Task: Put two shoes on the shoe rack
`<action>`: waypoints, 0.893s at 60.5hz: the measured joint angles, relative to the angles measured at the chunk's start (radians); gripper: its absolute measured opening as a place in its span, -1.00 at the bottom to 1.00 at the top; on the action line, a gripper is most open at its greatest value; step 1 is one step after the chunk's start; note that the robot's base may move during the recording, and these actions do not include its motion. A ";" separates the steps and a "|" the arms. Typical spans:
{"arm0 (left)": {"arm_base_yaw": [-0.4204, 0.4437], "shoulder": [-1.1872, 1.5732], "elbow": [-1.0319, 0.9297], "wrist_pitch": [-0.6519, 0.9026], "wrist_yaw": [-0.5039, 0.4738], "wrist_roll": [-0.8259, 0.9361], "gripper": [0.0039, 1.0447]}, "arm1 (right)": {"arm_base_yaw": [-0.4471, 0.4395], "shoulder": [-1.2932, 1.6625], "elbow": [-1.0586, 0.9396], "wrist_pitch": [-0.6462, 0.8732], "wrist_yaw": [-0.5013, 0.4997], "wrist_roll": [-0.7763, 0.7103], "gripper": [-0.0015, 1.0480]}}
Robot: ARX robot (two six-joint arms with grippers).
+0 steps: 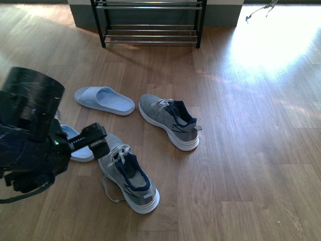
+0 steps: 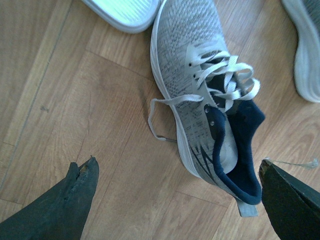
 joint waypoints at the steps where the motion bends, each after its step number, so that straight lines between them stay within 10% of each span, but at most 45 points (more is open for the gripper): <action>1: 0.000 0.012 0.011 -0.005 0.003 0.000 0.83 | 0.000 0.000 0.000 0.000 0.000 0.000 0.82; 37: -0.023 0.445 0.470 -0.142 0.114 -0.002 0.83 | 0.000 0.000 0.000 0.000 0.000 0.000 0.82; 54: -0.027 0.533 0.567 -0.195 0.095 -0.039 -0.29 | 0.000 0.000 0.000 0.000 0.000 0.000 0.82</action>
